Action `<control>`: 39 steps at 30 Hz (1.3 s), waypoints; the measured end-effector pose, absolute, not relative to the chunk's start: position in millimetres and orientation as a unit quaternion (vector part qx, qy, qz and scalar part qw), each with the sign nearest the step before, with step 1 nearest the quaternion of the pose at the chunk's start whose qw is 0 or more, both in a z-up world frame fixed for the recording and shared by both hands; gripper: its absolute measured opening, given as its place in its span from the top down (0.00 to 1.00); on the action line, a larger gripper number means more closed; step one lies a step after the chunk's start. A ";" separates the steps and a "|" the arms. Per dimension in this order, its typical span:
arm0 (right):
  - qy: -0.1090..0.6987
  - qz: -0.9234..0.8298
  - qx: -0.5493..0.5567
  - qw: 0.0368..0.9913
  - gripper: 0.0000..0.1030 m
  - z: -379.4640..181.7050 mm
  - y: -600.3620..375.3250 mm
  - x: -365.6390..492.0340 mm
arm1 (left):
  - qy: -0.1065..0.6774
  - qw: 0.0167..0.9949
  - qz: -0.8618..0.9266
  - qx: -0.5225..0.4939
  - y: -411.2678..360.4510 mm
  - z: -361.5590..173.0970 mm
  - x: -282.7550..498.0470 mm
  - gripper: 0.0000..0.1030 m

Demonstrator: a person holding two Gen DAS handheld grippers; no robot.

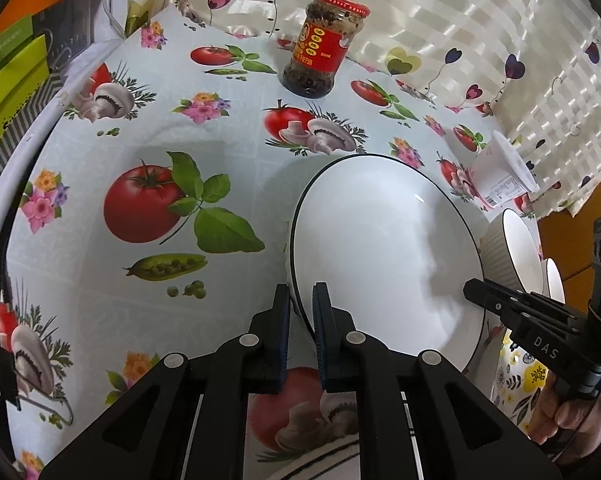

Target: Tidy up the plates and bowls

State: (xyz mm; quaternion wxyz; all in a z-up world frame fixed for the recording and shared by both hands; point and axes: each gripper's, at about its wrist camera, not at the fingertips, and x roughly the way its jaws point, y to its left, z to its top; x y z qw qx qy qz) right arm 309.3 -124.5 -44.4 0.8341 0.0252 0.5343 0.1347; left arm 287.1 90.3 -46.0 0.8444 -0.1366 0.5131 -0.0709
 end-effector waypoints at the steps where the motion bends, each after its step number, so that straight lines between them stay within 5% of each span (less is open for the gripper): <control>1: 0.533 0.137 0.024 0.835 0.88 -42.7 -123.9 308.0 | 0.513 0.845 -0.071 -0.137 90.5 -45.5 285.6 0.89; 39: 0.519 0.209 0.000 0.829 0.88 0.9 -105.9 178.2 | 0.506 0.851 -0.017 -0.143 101.3 -7.1 126.1 0.89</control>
